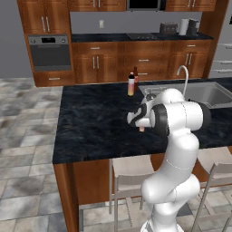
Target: Place the large bottle from the dining counter next to the other large bottle outside the sink, and place the small bottle from the dining counter next to the other small bottle inside the sink.
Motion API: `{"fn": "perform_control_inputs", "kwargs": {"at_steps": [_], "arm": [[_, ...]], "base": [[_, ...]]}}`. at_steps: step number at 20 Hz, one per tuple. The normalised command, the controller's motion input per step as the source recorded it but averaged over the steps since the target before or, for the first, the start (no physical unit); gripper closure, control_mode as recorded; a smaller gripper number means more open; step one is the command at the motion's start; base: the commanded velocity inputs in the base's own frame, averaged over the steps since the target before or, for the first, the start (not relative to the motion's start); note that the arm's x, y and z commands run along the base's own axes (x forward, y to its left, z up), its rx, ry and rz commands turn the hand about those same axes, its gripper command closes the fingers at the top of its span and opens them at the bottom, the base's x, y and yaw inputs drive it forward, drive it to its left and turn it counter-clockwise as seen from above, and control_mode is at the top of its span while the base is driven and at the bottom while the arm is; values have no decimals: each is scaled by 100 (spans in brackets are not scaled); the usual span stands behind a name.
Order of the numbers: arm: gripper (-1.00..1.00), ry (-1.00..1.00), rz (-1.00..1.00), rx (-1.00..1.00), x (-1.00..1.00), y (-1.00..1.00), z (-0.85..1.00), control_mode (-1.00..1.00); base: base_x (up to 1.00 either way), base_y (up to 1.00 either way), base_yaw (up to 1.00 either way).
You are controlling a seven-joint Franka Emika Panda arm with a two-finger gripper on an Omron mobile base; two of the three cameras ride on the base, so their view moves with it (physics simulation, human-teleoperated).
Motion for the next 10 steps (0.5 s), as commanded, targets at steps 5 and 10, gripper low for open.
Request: {"fn": "perform_control_inputs", "kwargs": {"at_steps": [5,10], "arm": [[100,0,0,0,4,0,0,-100],[100,0,0,0,0,0,0,-100]], "base": [[0,0,0],[0,0,0]]}}
